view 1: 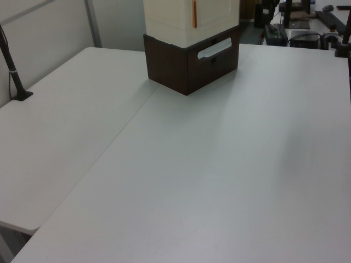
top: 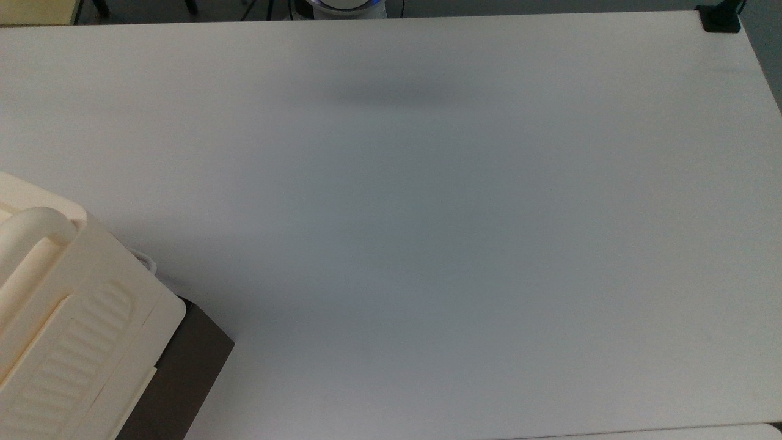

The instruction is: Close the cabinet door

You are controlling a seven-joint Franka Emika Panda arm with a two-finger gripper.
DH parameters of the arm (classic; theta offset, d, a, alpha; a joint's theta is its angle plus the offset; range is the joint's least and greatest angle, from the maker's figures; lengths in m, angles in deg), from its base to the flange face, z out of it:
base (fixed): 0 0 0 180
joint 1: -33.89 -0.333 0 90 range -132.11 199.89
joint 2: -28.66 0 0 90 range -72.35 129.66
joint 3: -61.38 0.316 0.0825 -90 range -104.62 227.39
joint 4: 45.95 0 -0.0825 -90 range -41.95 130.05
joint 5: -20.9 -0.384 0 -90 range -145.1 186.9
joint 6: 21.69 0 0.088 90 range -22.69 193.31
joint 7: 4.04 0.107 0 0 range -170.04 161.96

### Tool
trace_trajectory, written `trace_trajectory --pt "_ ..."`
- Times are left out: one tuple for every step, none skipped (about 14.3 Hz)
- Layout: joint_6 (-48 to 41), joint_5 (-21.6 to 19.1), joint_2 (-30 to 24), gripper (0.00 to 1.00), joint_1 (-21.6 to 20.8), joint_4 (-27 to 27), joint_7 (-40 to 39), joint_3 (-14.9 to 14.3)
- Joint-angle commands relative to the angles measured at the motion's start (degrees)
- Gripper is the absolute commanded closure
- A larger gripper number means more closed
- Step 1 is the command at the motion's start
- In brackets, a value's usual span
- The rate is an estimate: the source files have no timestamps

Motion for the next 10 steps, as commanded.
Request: trace_trajectory --pt "1.61 2.91 0.41 0.0 0.04 1.36 -2.16 0.32" --pt "3.63 3.35 0.67 0.0 0.21 1.54 -2.95 0.33" --pt "5.04 3.36 0.85 0.0 0.39 1.54 -3.22 0.24" --pt "5.84 3.36 1.03 0.0 0.74 1.54 -3.4 0.32" --pt "5.85 3.44 1.38 0.0 0.66 1.45 -3.49 0.24" --pt "5.76 3.62 1.47 0.0 0.57 1.45 -3.4 0.32" --pt "5.58 4.14 1.38 0.0 0.48 1.45 -3.4 0.33" --pt "5.58 4.41 1.47 0.0 0.48 1.45 -3.4 0.41" --pt "5.58 4.5 1.47 0.0 0.31 1.45 -3.4 0.5" --pt "5.67 4.41 1.55 0.0 0.3 1.54 -3.58 0.5"
